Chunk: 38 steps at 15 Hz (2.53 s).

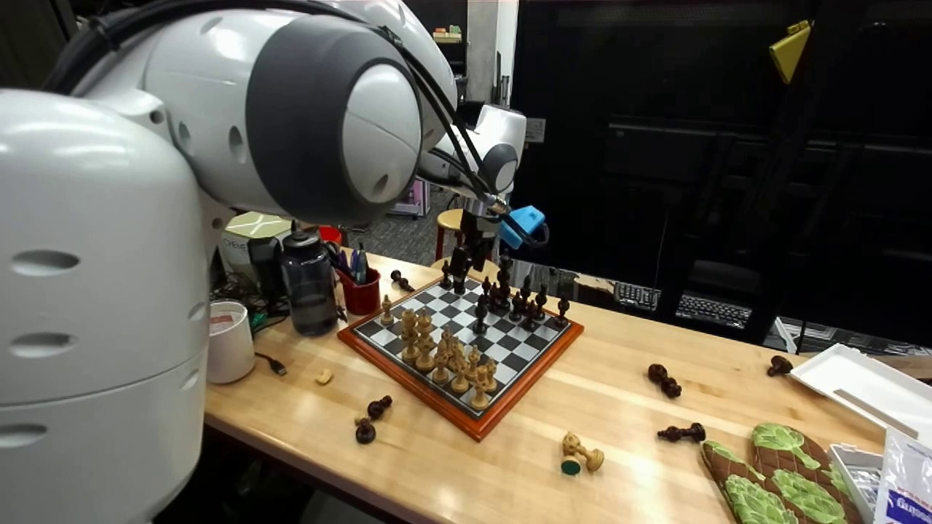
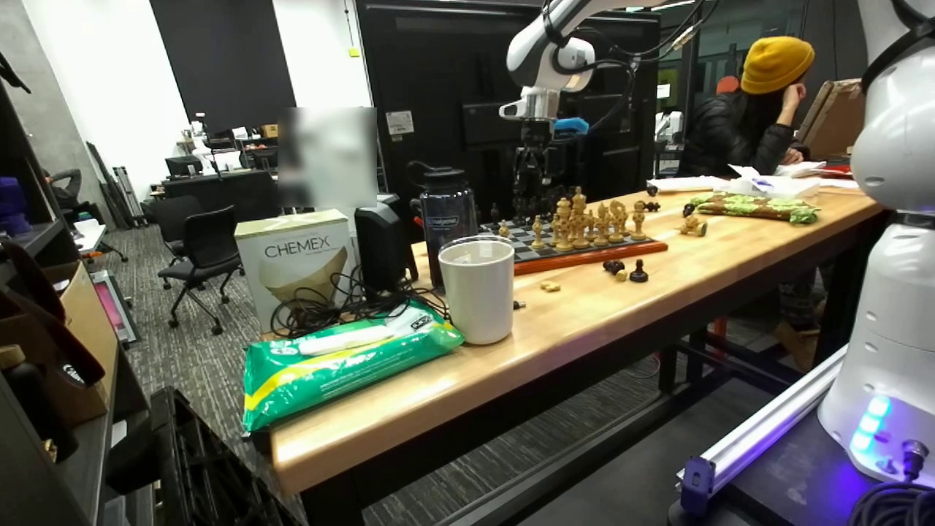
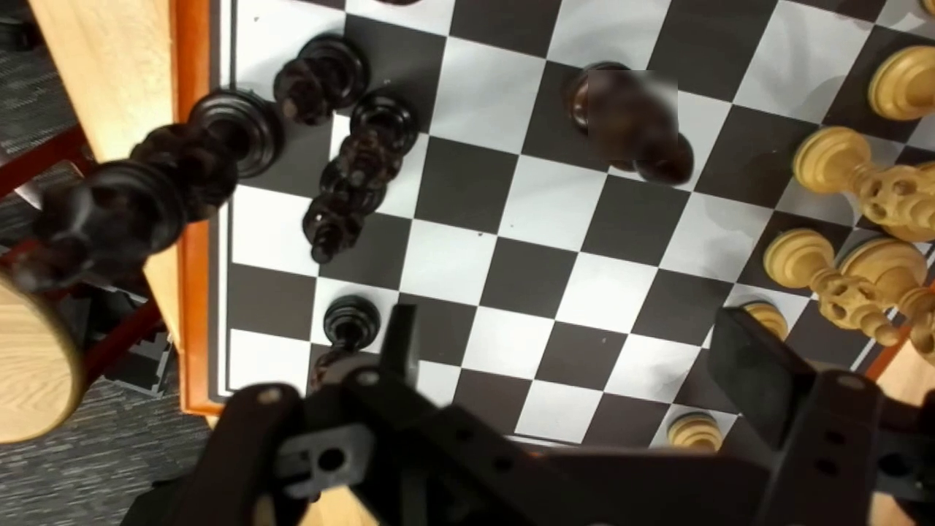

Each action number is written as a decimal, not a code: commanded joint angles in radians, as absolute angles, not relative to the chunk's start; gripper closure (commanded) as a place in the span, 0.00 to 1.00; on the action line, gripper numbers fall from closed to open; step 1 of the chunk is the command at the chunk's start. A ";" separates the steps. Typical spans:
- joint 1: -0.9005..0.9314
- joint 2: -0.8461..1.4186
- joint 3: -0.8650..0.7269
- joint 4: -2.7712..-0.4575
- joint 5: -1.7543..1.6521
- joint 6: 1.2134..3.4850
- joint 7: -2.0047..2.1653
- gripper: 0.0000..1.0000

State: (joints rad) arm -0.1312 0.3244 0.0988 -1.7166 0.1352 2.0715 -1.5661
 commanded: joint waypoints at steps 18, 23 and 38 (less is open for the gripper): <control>-0.104 0.232 0.033 -1.819 0.134 2.224 -1.012 0.00; -0.091 0.177 0.007 -1.888 0.038 2.259 -0.799 0.00; -0.059 0.183 0.006 -1.896 -0.024 2.236 -0.489 0.00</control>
State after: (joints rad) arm -0.0885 0.2190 0.0197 -1.8552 0.0240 2.2424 -0.6374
